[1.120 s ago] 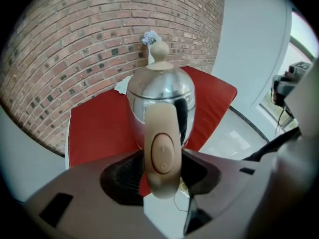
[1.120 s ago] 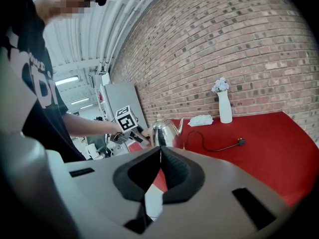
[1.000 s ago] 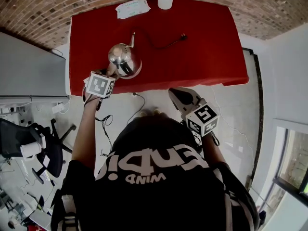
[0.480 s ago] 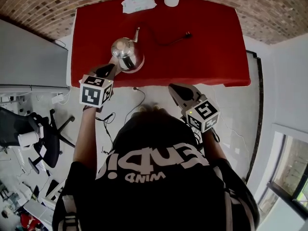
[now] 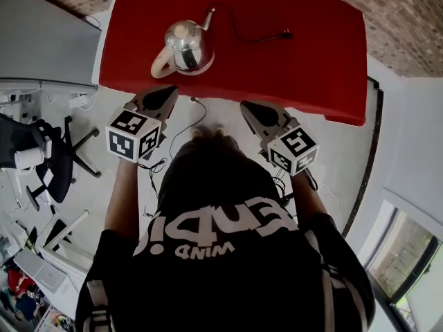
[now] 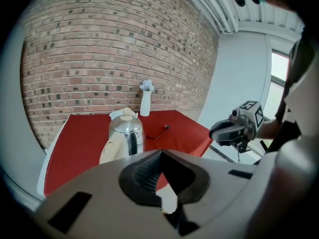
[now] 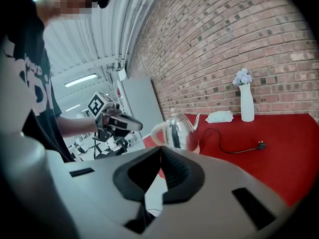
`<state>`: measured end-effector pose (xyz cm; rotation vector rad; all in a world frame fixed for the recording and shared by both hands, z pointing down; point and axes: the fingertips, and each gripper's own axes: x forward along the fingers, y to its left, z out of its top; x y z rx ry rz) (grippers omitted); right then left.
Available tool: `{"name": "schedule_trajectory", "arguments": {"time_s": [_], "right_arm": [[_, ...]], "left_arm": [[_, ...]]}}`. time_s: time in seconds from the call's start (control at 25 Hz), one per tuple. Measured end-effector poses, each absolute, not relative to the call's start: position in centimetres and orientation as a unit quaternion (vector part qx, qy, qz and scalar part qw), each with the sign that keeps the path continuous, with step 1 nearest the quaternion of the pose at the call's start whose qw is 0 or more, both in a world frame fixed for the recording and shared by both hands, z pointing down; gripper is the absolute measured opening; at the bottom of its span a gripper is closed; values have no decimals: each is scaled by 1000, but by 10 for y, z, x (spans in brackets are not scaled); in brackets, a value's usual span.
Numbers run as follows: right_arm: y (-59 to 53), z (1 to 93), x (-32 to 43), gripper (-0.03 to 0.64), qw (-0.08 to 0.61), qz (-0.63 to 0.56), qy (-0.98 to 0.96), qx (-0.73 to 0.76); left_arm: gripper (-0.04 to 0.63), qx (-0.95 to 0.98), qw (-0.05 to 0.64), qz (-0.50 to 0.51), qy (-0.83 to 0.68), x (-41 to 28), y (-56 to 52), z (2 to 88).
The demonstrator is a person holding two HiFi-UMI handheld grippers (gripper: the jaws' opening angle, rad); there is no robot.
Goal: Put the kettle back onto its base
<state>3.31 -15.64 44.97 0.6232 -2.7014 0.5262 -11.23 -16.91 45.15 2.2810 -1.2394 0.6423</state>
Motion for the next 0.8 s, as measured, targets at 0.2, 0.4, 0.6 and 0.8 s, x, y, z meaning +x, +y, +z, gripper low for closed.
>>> {"name": "schedule_trajectory", "arguments": {"time_s": [0.2,0.4,0.6,0.8], "right_arm": [[-154,445,24,23,157,179,-950,202],[-145,443,14,23,160,172,-952,196],[-121,442,-2,23,165,166,-953,190],[-77,436,-24,23,175,154,-957,172]], "left_arm": [[8,840,212,218,-449,-109,-144,432],[8,859,156,174,-455,-110,-109,417],[8,859,176,160,-453,-119,-63,430],[8,868,191,163,-428,-128,-21,435]]}}
